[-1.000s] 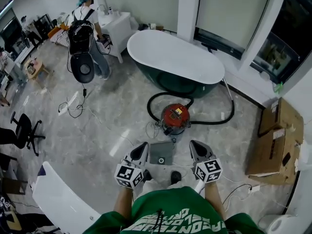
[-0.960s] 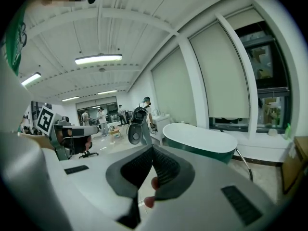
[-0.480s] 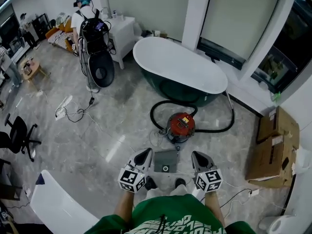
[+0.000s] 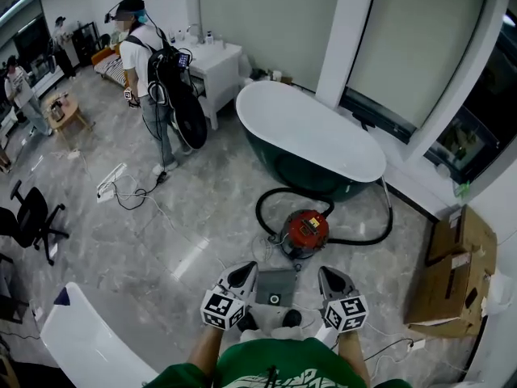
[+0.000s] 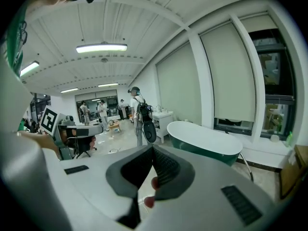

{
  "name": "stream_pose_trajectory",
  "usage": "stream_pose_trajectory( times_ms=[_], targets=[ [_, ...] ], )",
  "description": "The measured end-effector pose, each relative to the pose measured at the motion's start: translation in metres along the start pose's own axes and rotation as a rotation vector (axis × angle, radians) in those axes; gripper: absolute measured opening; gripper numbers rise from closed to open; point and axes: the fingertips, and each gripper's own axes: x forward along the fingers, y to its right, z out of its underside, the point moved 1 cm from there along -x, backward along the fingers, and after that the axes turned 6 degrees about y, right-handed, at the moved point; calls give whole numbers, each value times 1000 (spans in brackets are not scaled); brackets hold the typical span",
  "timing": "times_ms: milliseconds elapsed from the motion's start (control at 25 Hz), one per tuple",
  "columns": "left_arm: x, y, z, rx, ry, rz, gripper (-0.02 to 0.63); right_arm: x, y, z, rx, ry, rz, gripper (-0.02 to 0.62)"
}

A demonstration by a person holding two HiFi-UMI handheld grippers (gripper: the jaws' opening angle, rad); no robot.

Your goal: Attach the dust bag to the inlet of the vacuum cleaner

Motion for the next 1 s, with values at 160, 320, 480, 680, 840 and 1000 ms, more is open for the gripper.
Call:
stream_pose_trajectory(
  times_ms=[160, 320, 480, 680, 840, 1000],
  targets=[
    [11, 6, 1, 15, -11, -1, -5, 4, 15, -4, 8, 11, -19, 6],
    [26, 12, 5, 35, -32, -3, -5, 6, 34, -2, 21, 8, -34, 6],
    [38, 17, 16, 46, -67, -11, -5, 8, 51, 10, 39, -6, -52, 6],
    [55, 19, 29, 53, -95, -27, -5, 14, 73, 18, 38, -20, -73, 6],
    [64, 20, 36, 59, -120, -39, -5, 21, 87, 21, 40, -24, -91, 6],
    [75, 19, 46, 62, -138, -46, -5, 30, 100, 31, 45, -38, -109, 6]
  ],
)
